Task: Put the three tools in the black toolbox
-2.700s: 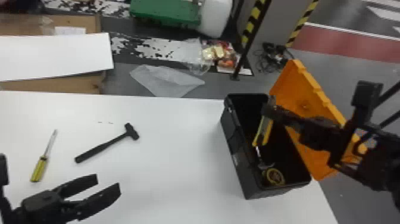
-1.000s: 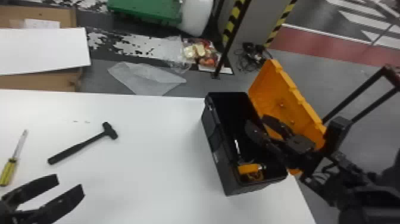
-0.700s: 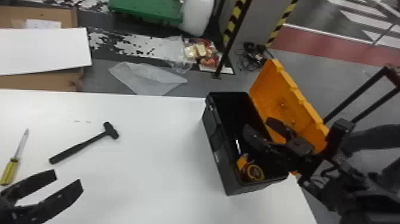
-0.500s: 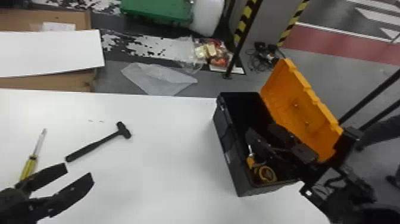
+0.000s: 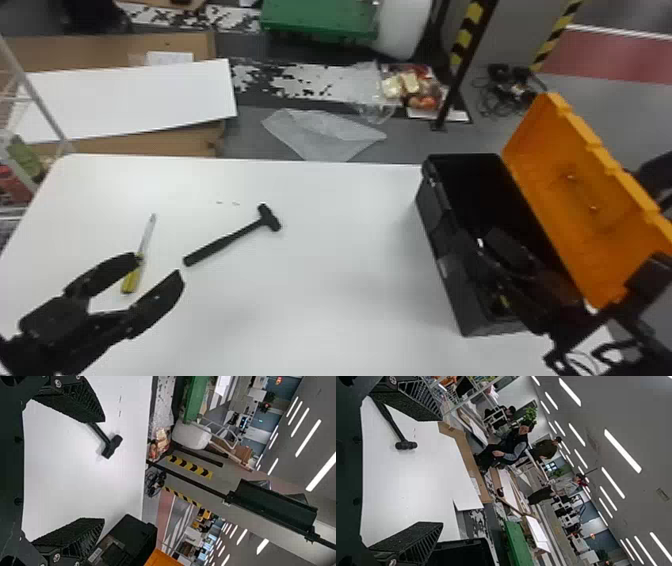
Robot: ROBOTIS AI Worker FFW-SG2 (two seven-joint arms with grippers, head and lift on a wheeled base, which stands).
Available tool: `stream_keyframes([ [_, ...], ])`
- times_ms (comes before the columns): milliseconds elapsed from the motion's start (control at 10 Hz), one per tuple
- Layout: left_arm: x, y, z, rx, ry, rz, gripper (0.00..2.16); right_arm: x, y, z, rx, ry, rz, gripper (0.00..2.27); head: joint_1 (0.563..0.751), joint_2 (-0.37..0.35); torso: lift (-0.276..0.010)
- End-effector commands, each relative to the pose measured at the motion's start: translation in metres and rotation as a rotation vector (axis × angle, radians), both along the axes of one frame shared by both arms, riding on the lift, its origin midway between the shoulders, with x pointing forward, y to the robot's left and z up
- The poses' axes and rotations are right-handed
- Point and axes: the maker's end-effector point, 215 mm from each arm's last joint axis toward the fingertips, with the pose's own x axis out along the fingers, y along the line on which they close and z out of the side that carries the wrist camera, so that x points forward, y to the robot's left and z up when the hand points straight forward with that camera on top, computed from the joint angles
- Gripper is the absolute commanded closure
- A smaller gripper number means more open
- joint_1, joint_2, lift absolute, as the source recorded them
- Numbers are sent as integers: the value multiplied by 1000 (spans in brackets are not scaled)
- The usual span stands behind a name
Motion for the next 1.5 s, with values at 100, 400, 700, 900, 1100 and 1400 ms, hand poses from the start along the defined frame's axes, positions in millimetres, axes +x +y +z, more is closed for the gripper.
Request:
stream_keyframes([
  [100, -4, 41, 2, 49, -81, 66, 117, -11, 6, -5, 63, -10, -29, 63, 695, -36, -55],
  [400, -13, 89, -10, 91, -135, 178, 120, -20, 6, -7, 70, -24, -43, 73, 695, 48, -55],
  [700, -23, 125, -33, 107, -108, 299, 124, -28, 5, -8, 65, -28, -42, 76, 695, 131, -55],
  [900, -22, 135, -41, 102, -101, 360, 124, -30, 11, -10, 70, -25, -24, 76, 695, 168, -55],
  [1100, -7, 137, -45, 88, -103, 379, 124, -31, 15, -14, 59, -20, -10, 76, 695, 193, -55],
  [1400, 28, 131, -67, 83, -59, 389, 124, -34, 17, -19, 37, -5, 9, 76, 695, 200, -55],
])
